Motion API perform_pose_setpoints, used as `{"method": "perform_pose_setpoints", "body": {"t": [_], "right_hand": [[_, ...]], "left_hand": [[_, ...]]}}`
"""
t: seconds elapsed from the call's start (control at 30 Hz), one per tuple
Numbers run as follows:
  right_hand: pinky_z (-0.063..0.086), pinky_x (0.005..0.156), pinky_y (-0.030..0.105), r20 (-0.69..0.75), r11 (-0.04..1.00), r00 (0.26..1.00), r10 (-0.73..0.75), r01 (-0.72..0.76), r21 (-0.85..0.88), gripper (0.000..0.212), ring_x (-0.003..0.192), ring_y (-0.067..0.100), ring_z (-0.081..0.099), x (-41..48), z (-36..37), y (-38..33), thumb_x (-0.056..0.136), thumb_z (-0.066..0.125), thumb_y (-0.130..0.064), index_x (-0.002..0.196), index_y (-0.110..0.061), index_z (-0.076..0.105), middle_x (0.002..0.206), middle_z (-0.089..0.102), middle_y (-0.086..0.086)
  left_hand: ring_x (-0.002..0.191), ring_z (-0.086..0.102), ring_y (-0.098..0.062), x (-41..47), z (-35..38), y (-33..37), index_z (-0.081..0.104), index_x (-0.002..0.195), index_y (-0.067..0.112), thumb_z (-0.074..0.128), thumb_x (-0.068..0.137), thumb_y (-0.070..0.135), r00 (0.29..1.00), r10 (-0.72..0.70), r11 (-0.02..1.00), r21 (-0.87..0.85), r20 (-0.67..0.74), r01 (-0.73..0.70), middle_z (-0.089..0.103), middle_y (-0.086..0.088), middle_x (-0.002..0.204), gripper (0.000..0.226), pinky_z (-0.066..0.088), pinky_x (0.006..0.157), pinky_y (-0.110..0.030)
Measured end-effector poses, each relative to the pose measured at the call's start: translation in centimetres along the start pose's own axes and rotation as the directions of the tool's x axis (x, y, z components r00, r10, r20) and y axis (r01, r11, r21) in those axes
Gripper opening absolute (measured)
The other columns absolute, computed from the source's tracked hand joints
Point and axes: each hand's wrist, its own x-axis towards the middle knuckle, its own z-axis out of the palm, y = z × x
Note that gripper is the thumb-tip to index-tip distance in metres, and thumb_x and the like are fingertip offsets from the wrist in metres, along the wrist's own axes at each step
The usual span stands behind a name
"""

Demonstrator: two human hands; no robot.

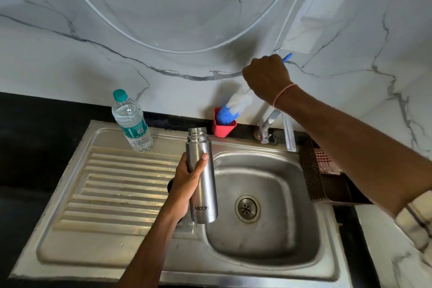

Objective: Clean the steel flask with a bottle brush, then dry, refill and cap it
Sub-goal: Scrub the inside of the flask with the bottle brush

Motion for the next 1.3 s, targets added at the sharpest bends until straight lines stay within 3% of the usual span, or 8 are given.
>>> {"method": "perform_pose_setpoints", "body": {"t": [0.13, 0.23, 0.43, 0.5, 0.63, 0.9, 1.17, 1.3], "right_hand": [[0.034, 0.064, 0.033, 0.024, 0.989, 0.991, 0.134, -0.133, -0.059, 0.023, 0.073, 0.033, 0.068, -1.1, -0.9, 2.1, 0.081, 0.068, 0.000, 0.069, -0.017, 0.059, 0.073, 0.065, 0.007], [0.033, 0.063, 0.032, 0.025, 0.982, 0.983, 0.181, -0.180, -0.060, 0.012, 0.071, 0.032, 0.068, -1.8, -1.8, 3.4, 0.080, 0.077, -0.009, 0.077, -0.018, 0.069, 0.074, 0.065, 0.005], [0.033, 0.064, 0.033, -0.023, 0.987, 0.987, 0.157, -0.157, -0.025, 0.017, 0.074, 0.032, 0.067, -2.5, -2.6, 3.0, 0.083, 0.069, -0.002, 0.075, -0.015, 0.064, 0.075, 0.063, 0.006], [0.034, 0.066, 0.033, -0.020, 0.993, 0.993, 0.116, -0.116, 0.015, 0.022, 0.078, 0.032, 0.067, -2.5, -2.2, 2.1, 0.085, 0.063, 0.003, 0.074, -0.016, 0.058, 0.075, 0.061, 0.006], [0.034, 0.068, 0.034, -0.031, 0.998, 0.998, 0.060, -0.058, 0.039, 0.023, 0.085, 0.032, 0.070, -2.3, -0.9, -0.2, 0.086, 0.056, 0.003, 0.085, -0.017, 0.067, 0.087, 0.070, 0.007], [0.035, 0.065, 0.032, 0.004, 0.999, 0.999, -0.045, 0.045, 0.028, 0.024, 0.083, 0.028, 0.069, -1.9, 0.9, -3.1, 0.086, 0.057, 0.004, 0.088, -0.017, 0.067, 0.087, 0.070, 0.004], [0.034, 0.067, 0.034, -0.022, 0.997, 0.997, 0.077, -0.078, -0.017, 0.024, 0.084, 0.032, 0.070, -2.9, -1.6, 1.1, 0.085, 0.060, 0.001, 0.078, -0.021, 0.056, 0.086, 0.069, 0.007], [0.034, 0.062, 0.032, 0.013, 0.982, 0.982, 0.190, -0.189, -0.028, 0.015, 0.073, 0.031, 0.068, -4.1, -2.5, 3.0, 0.084, 0.073, -0.009, 0.078, -0.019, 0.063, 0.078, 0.067, 0.006]], "left_hand": [[0.110, 0.070, -0.006, -0.3, 0.5, 0.0, 0.061, 0.128, 0.039, 0.070, 0.085, 0.057, 1.000, -0.008, 1.000, 0.001, 0.008, 0.008, 0.076, 0.016, 0.115, 0.047, 0.052, 0.099, -0.033], [0.108, 0.071, -0.005, -0.7, 0.9, 0.1, 0.061, 0.128, 0.037, 0.071, 0.085, 0.055, 1.000, 0.002, 1.000, 0.006, 0.008, -0.002, 0.076, 0.015, 0.114, 0.047, 0.052, 0.099, -0.032], [0.091, 0.070, 0.008, -2.2, 1.6, 0.1, 0.062, 0.126, 0.035, 0.068, 0.096, 0.043, 1.000, 0.003, 0.999, 0.032, -0.025, -0.002, 0.075, 0.016, 0.108, 0.033, 0.050, 0.071, -0.009], [0.094, 0.070, 0.006, -2.7, 1.5, 0.0, 0.062, 0.125, 0.036, 0.068, 0.094, 0.046, 1.000, 0.001, 0.999, 0.035, -0.021, -0.001, 0.076, 0.017, 0.106, 0.033, 0.050, 0.076, -0.014], [0.105, 0.071, -0.005, -3.1, 1.0, -0.6, 0.062, 0.125, 0.039, 0.071, 0.082, 0.060, 1.000, 0.003, 1.000, 0.023, -0.019, -0.002, 0.077, 0.016, 0.108, 0.049, 0.052, 0.092, -0.029], [0.108, 0.071, -0.010, -3.7, 0.6, -0.9, 0.061, 0.130, 0.038, 0.070, 0.078, 0.063, 0.999, 0.002, 1.000, 0.010, -0.040, -0.002, 0.076, 0.012, 0.113, 0.058, 0.054, 0.100, -0.039], [0.107, 0.072, -0.010, -3.5, 0.9, -1.0, 0.064, 0.124, 0.038, 0.075, 0.079, 0.066, 0.999, 0.008, 1.000, 0.011, -0.052, -0.007, 0.077, 0.011, 0.110, 0.054, 0.053, 0.103, -0.041], [0.095, 0.071, 0.003, -4.0, 1.6, -0.7, 0.063, 0.117, 0.042, 0.070, 0.090, 0.052, 0.999, 0.017, 1.000, 0.026, -0.046, -0.016, 0.076, 0.021, 0.102, 0.030, 0.053, 0.089, -0.029]]}}
